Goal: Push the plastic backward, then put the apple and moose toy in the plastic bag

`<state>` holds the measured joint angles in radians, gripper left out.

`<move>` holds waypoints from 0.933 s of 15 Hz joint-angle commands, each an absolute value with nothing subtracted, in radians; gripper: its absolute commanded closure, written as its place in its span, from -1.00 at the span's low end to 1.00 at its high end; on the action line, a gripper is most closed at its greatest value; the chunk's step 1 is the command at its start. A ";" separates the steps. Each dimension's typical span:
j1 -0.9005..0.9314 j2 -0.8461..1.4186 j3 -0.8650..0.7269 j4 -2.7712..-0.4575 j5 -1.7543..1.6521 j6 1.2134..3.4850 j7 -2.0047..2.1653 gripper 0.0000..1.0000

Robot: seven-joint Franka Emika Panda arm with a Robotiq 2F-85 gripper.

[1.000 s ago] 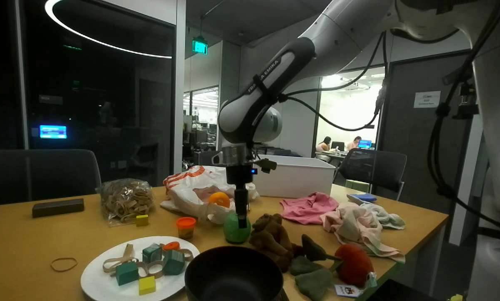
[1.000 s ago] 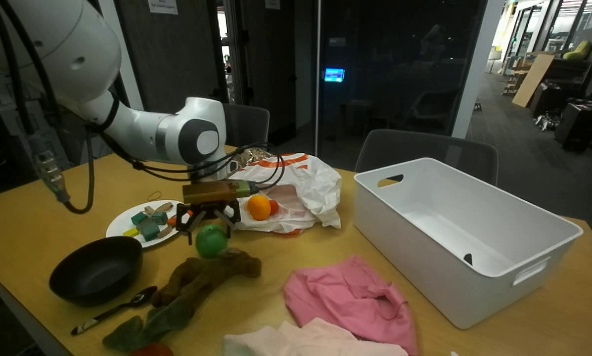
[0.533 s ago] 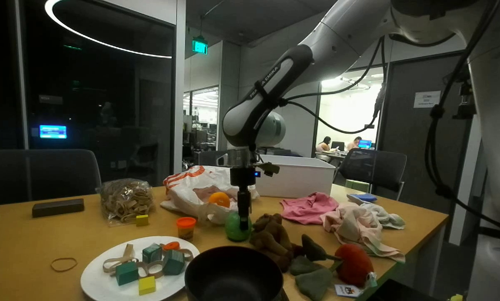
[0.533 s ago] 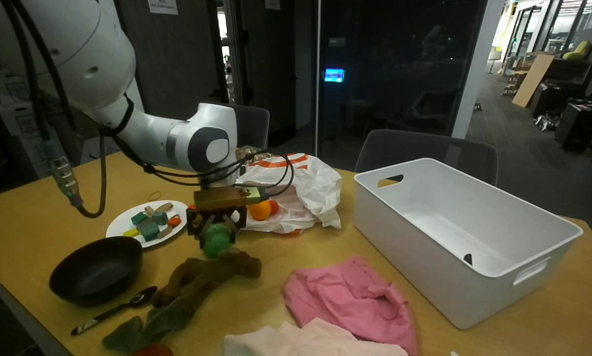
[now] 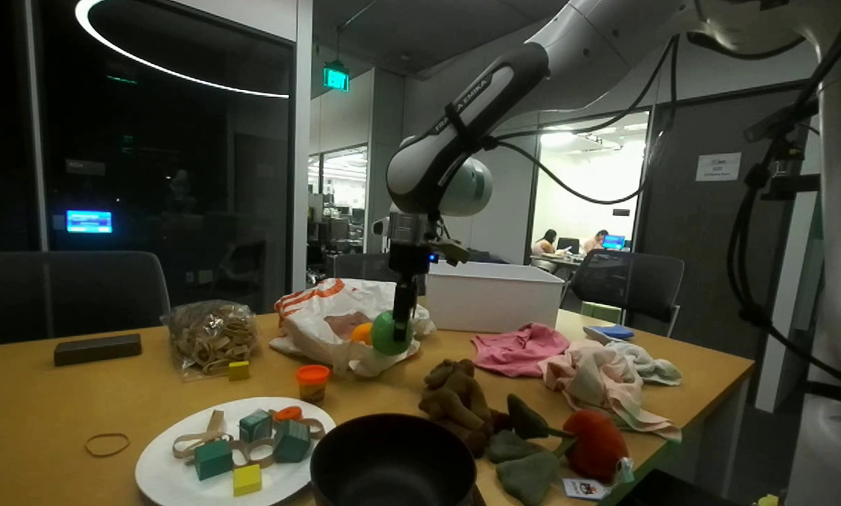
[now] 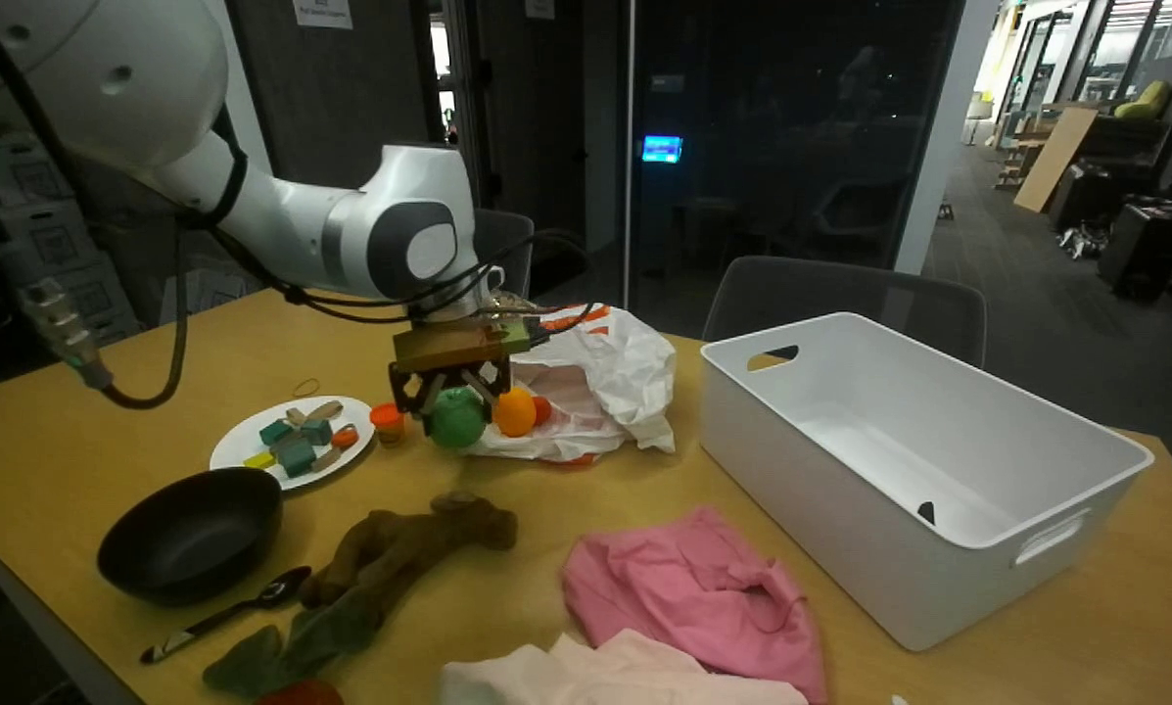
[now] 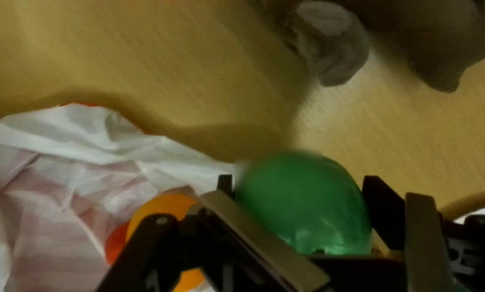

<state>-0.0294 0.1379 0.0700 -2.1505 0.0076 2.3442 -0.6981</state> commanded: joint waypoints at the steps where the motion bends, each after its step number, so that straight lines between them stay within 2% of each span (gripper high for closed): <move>1: -0.010 0.142 0.056 -2.125 -0.058 2.455 -0.600 -0.10; 9: 0.029 0.284 0.011 -2.029 -0.344 2.693 -0.290 -0.10; 14: 0.048 0.307 -0.017 -1.989 -0.404 2.719 -0.204 -0.10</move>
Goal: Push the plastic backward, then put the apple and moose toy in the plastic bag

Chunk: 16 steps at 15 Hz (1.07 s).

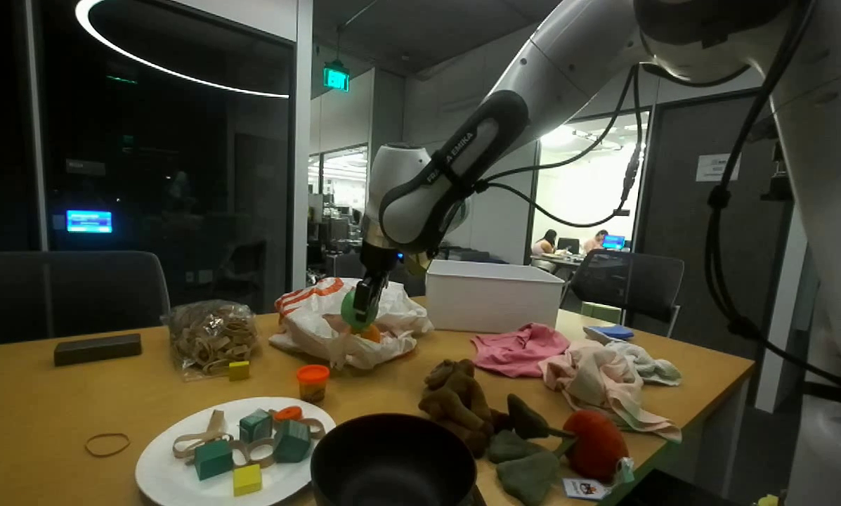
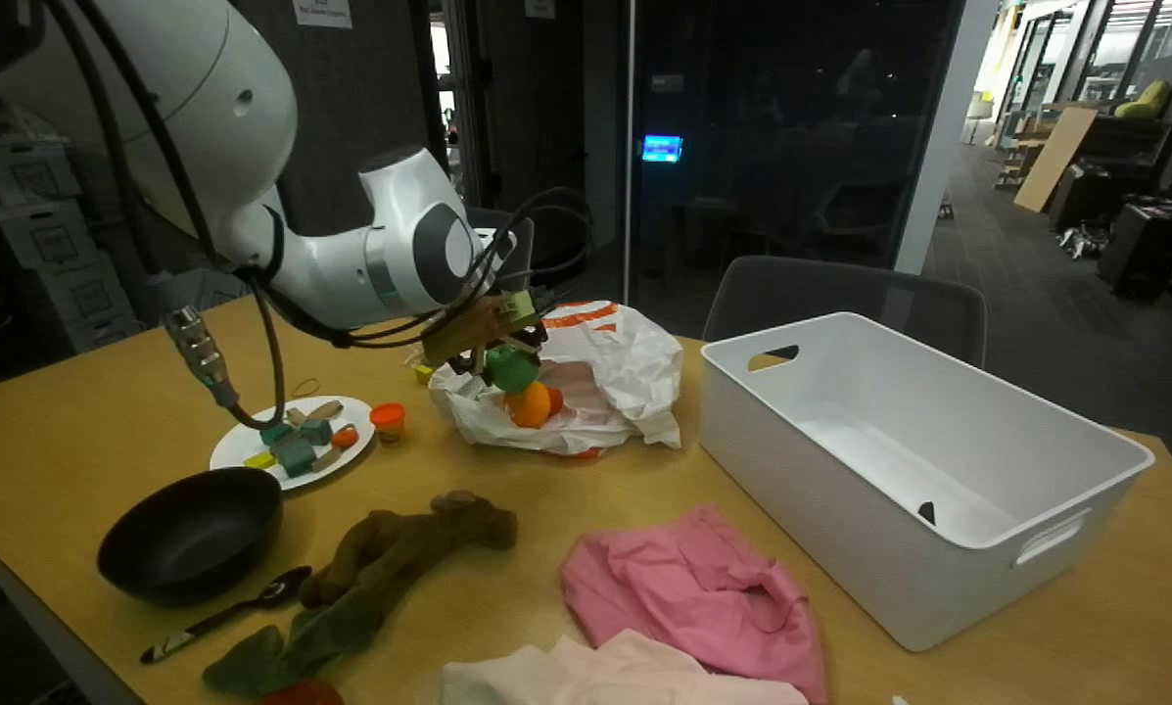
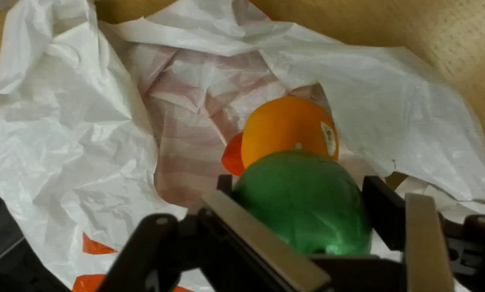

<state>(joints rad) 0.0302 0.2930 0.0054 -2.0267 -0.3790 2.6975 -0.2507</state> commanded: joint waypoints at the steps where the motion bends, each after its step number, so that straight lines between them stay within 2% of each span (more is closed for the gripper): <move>1: 0.042 0.294 -0.010 -1.992 -0.382 2.720 -0.211 -0.10; 4: 0.038 0.269 -0.010 -1.990 -0.374 2.730 -0.209 -0.10; 16: 0.059 0.473 -0.096 -1.856 -0.448 2.775 -0.171 -0.10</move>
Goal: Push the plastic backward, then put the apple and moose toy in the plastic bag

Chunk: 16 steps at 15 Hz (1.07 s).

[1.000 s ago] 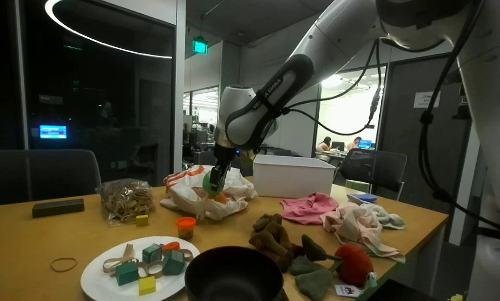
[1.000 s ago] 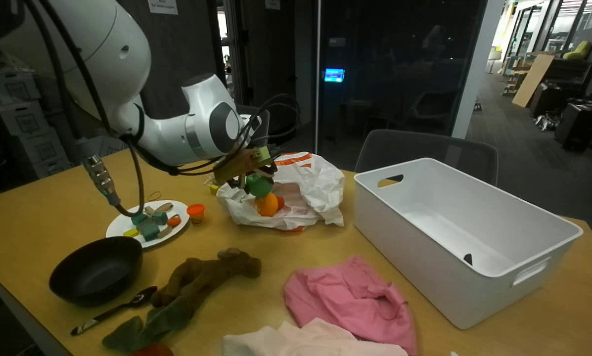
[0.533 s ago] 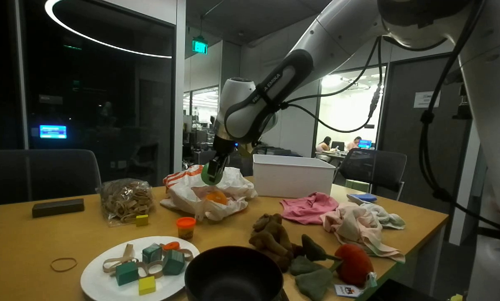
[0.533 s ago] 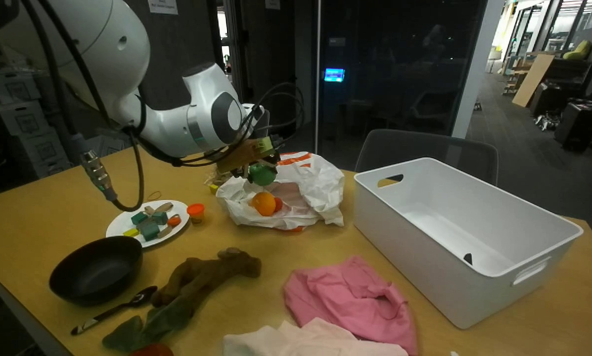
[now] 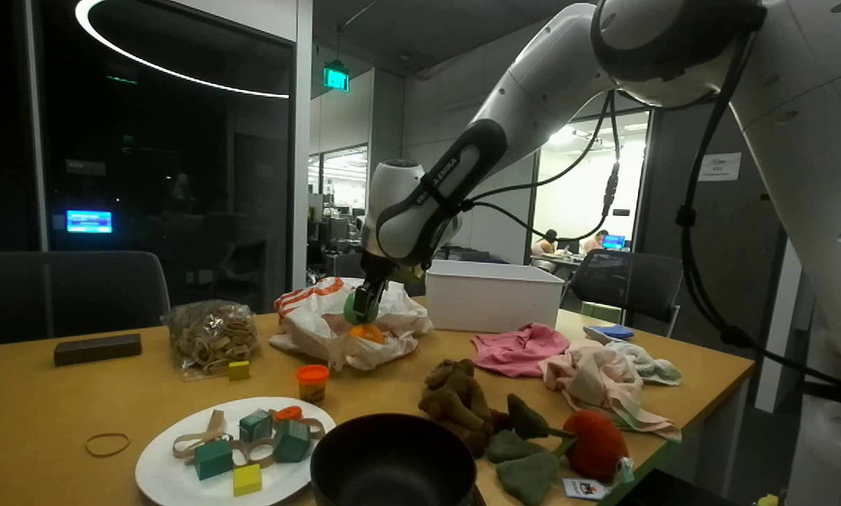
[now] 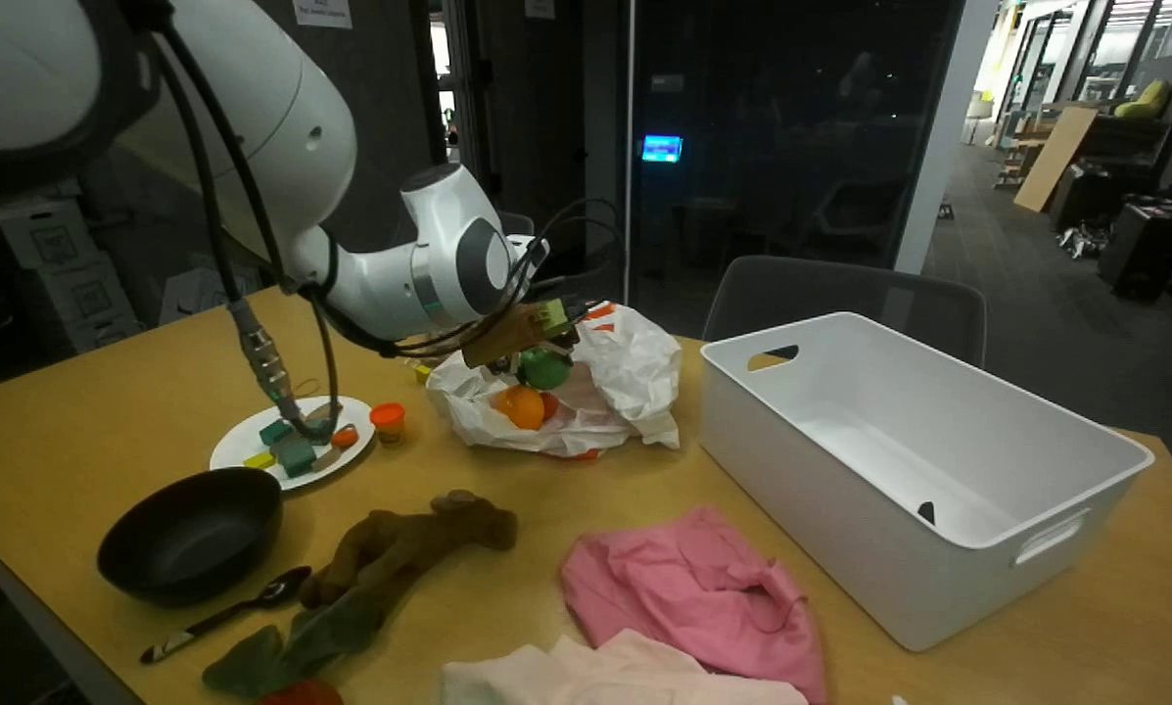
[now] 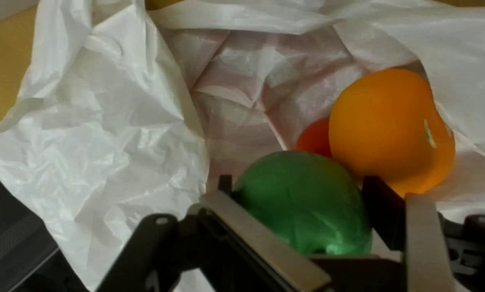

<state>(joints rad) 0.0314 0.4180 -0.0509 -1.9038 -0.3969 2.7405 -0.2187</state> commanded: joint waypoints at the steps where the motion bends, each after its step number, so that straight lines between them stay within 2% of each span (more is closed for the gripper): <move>1: 0.068 0.486 -0.113 -1.846 -0.466 2.782 -0.159 -0.10; 3: 0.082 0.513 -0.140 -1.822 -0.495 2.757 -0.142 -0.10; 4: 0.084 0.522 -0.148 -1.820 -0.503 2.753 -0.138 -0.17; 5: 0.086 0.532 -0.153 -1.819 -0.505 2.756 -0.132 -0.89; 7: 0.088 0.544 -0.159 -1.819 -0.502 2.762 -0.128 -1.00; 13: 0.069 0.471 -0.126 -1.861 -0.451 2.770 -0.122 -1.00; 16: 0.097 0.405 -0.170 -1.886 -0.485 2.804 -0.054 -1.00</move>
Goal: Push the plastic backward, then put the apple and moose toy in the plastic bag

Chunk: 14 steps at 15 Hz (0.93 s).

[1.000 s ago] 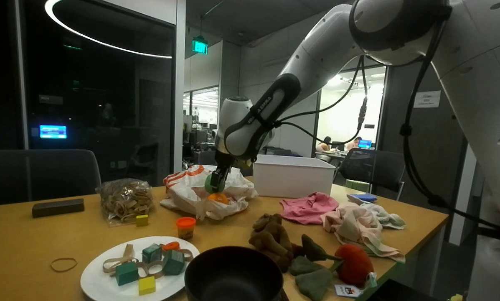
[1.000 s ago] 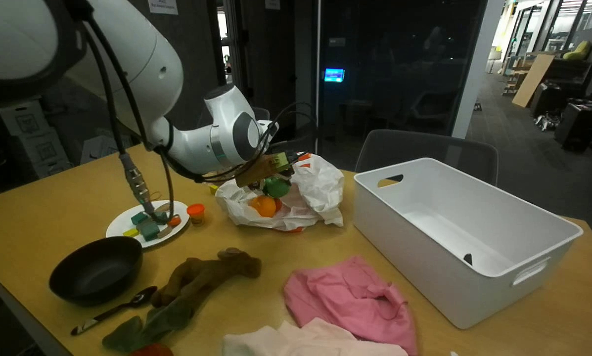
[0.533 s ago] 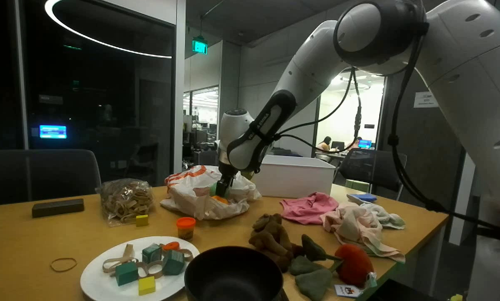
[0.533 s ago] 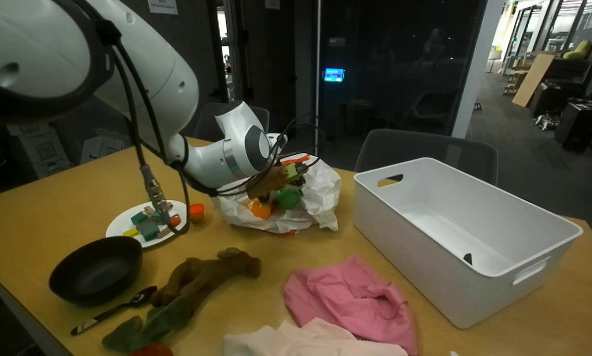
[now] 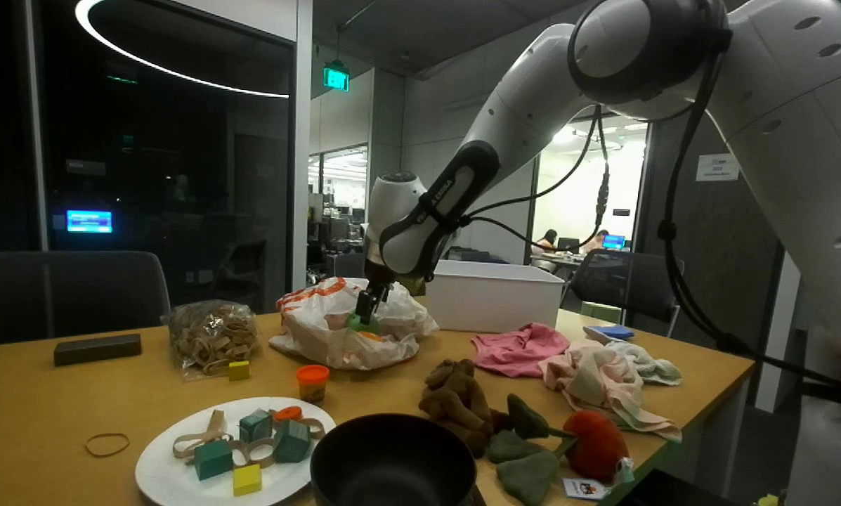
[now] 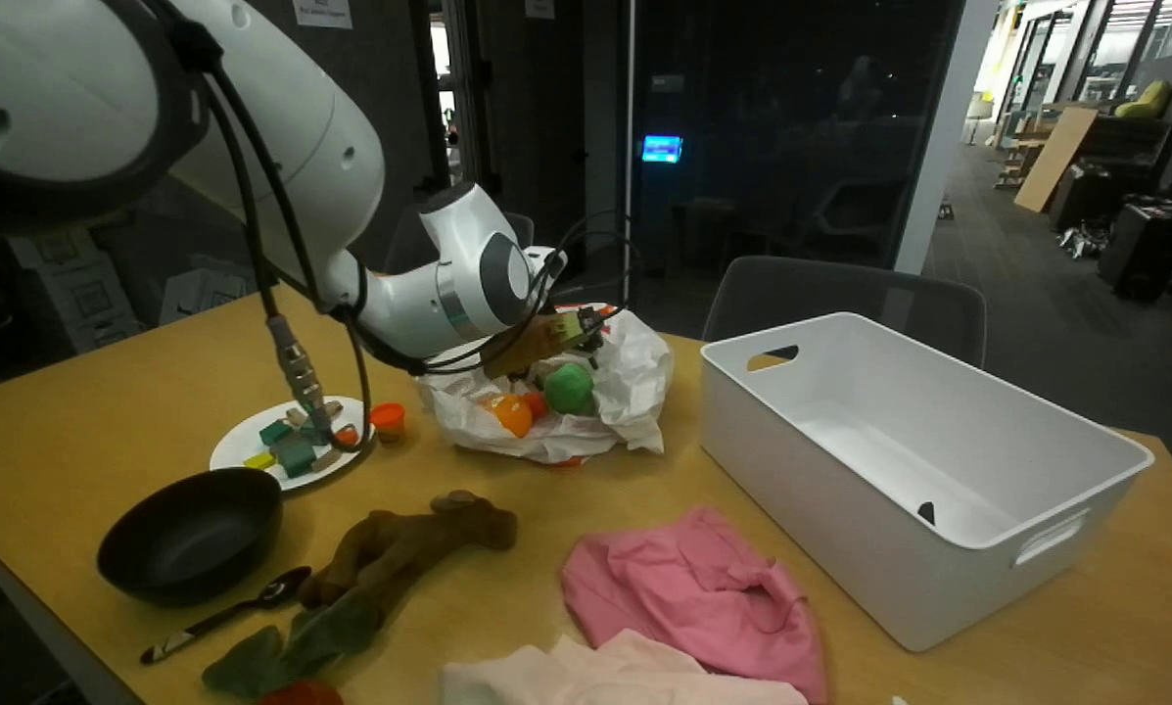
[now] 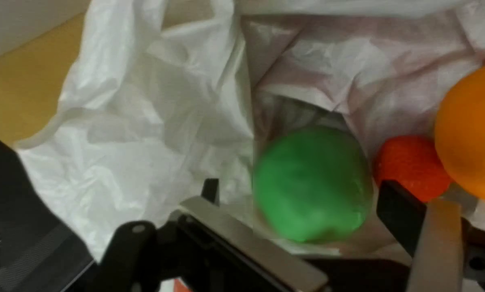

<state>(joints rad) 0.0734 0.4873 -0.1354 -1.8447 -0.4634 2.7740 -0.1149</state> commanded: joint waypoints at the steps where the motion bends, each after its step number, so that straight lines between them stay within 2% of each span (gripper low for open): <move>1: 0.101 0.384 -0.176 -1.891 -0.489 2.792 -0.037 -1.00; 5: 0.036 0.301 -0.071 -1.939 -0.353 2.609 -0.158 -1.00; 7: 0.026 0.298 -0.055 -1.943 -0.337 2.612 -0.196 -1.00; 14: 0.096 0.386 -0.163 -1.919 -0.674 2.650 -0.034 -1.00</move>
<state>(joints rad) 0.0622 0.3500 -0.1087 -1.9299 -0.5430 2.6177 -0.1115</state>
